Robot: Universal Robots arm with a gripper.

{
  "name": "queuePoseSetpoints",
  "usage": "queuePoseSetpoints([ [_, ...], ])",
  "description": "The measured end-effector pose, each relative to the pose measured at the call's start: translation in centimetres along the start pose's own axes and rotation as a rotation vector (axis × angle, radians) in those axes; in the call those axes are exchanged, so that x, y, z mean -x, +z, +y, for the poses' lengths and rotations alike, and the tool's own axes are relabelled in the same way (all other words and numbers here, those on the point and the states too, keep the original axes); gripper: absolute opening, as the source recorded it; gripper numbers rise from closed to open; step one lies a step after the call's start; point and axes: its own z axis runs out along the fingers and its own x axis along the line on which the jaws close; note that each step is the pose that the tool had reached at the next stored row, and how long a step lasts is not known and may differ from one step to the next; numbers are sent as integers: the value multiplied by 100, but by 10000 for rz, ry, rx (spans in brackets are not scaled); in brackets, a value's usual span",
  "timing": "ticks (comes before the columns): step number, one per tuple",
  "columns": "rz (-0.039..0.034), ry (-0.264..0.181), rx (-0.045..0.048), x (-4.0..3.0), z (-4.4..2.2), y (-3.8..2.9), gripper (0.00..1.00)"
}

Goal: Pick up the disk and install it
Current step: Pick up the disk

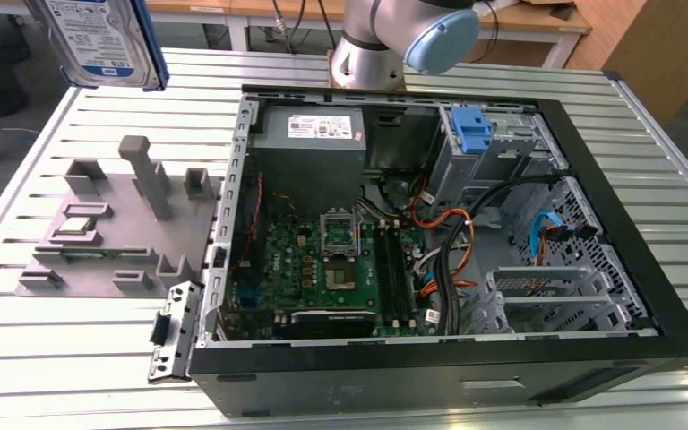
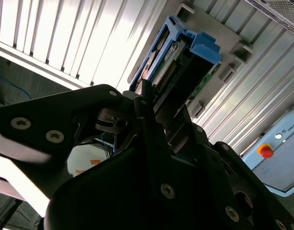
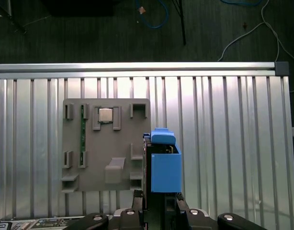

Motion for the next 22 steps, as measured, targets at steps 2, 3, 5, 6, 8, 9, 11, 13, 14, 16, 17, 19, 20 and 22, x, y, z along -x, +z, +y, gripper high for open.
queuePoseSetpoints([
  [2, 0, 1, 0, 0, 0, 0, 35],
  [3, 0, 0, 0, 0, -3, 0, 35],
  [5, 0, 0, -1, 0, -5, 0, 35],
  [6, 0, 0, 0, 0, -6, 0, 35],
  [8, 0, 0, 0, 1, -11, 0, 35],
  [9, 0, -1, 1, 1, -15, -1, 35],
  [11, 0, 0, 1, 1, -24, -1, 35],
  [13, -1, 0, 0, 2, -32, -1, 35],
  [14, -1, 0, 0, 2, -38, -1, 35],
  [16, -1, 0, 0, 2, -47, -2, 35],
  [17, -1, 0, 0, 2, -51, -2, 35],
  [19, -2, 0, 0, 3, -60, -2, 35],
  [20, -3, 0, -1, 3, -65, -2, 35],
  [22, -4, 0, 0, 3, -75, -2, 35],
])
